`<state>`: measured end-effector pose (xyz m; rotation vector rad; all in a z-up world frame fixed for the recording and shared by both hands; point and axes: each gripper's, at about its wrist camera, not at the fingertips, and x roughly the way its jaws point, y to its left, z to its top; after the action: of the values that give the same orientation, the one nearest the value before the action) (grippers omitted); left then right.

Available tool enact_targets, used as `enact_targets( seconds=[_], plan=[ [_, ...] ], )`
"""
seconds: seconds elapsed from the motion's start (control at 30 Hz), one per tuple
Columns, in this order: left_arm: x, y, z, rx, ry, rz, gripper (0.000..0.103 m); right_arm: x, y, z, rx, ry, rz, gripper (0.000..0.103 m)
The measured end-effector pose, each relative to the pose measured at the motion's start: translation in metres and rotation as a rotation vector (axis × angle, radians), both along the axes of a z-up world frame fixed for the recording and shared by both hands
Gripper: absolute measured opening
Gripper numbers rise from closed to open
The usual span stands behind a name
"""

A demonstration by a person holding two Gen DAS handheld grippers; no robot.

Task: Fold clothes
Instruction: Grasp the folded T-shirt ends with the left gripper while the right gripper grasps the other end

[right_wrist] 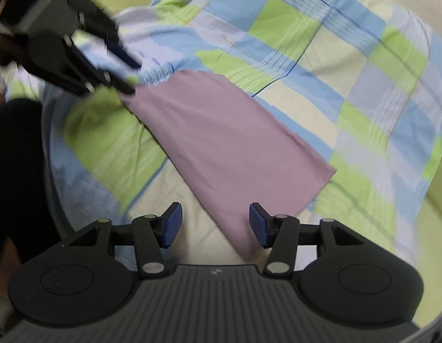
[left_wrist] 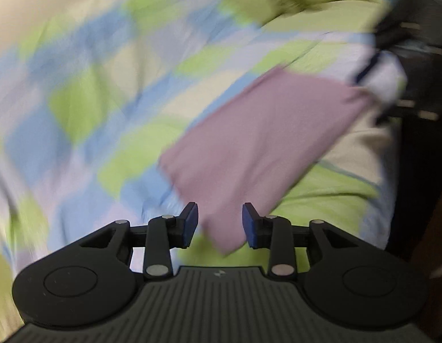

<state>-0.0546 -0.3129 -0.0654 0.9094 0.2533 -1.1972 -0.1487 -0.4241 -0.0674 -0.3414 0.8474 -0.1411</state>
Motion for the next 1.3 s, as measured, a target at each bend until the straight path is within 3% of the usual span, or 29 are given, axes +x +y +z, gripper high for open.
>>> enact_targets(
  seconds=[0.17, 0.33, 0.43, 0.67, 0.8, 0.87, 1.0, 1.23, 1.27, 1.3],
  plan=[
    [-0.016, -0.025, -0.023, 0.039, -0.067, -0.097, 0.044, 0.016, 0.006, -0.01, -0.084, 0.007, 0.039, 0.048],
    [-0.012, -0.039, -0.054, 0.062, -0.284, -0.152, 0.047, 0.026, 0.013, -0.03, -0.232, 0.04, 0.109, 0.046],
    [0.002, -0.036, -0.062, 0.056, -0.362, -0.11, 0.048, 0.018, 0.007, -0.032, -0.31, 0.027, 0.112, 0.043],
    [-0.004, -0.043, -0.076, 0.066, -0.411, -0.147, 0.044, 0.014, 0.005, -0.044, -0.422, 0.045, 0.123, 0.038],
    [0.003, -0.042, -0.072, 0.06, -0.35, -0.115, 0.044, 0.023, 0.012, -0.056, -0.513, 0.065, 0.183, 0.034],
    [0.008, -0.039, -0.069, 0.067, -0.302, -0.097, 0.043, 0.019, 0.005, -0.056, -0.511, 0.059, 0.175, 0.034],
    [0.008, -0.042, -0.064, 0.103, -0.301, -0.098, 0.04, 0.013, 0.001, -0.059, -0.504, 0.049, 0.158, 0.03],
    [0.0, -0.056, -0.066, 0.228, -0.393, -0.144, 0.041, 0.0, -0.003, -0.059, -0.52, 0.033, 0.228, 0.027],
    [-0.001, -0.058, -0.067, 0.257, -0.414, -0.156, 0.037, -0.002, -0.003, -0.059, -0.518, 0.03, 0.24, 0.027],
    [-0.002, -0.061, -0.068, 0.297, -0.429, -0.175, 0.027, -0.004, -0.003, -0.058, -0.515, 0.028, 0.251, 0.025]
  ],
)
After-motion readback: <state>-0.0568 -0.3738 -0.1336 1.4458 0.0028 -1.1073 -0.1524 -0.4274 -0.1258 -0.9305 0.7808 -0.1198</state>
